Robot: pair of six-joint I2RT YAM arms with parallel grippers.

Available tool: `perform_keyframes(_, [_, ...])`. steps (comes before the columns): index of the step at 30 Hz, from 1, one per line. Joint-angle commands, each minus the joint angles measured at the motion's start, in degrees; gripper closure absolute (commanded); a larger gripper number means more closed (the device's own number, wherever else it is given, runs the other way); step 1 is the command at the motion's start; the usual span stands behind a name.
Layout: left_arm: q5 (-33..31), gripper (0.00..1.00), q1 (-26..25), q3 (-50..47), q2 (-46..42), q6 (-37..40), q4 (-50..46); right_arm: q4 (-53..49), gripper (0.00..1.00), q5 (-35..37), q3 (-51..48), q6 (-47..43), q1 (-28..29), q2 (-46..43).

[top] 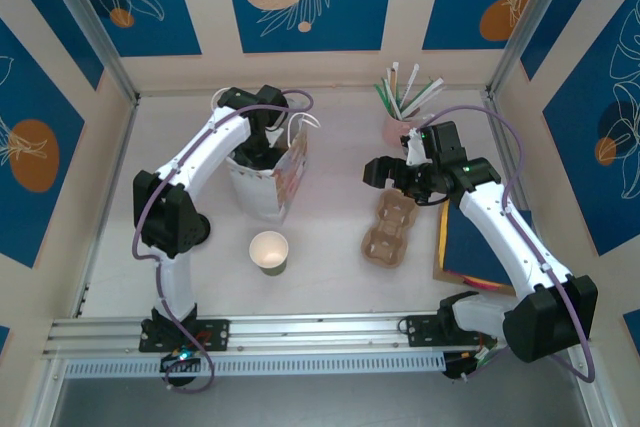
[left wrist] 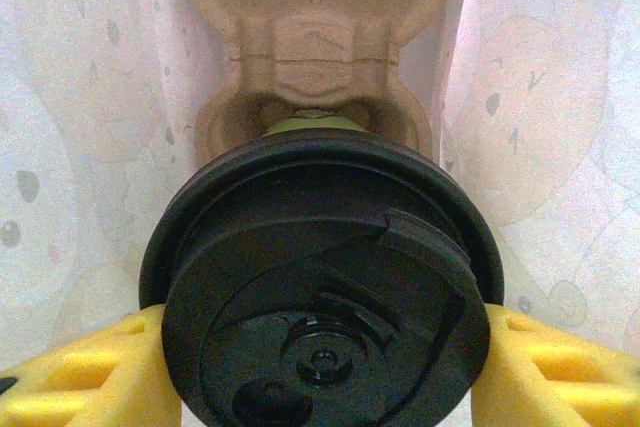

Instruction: Pack the takeout coffee

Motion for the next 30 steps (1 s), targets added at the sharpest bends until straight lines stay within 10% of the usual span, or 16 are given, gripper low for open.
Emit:
perform_keyframes(1, [0.3,0.46,0.8,-0.6,-1.9,0.8,-1.5,-0.7,0.01,-0.5,-0.7,0.6,0.4,-1.4])
perform_keyframes(30, [-0.1,0.45,0.8,-2.5,-2.9,0.5,-1.2,-0.6,0.01,-0.8,-0.3,0.7,0.7,-0.9])
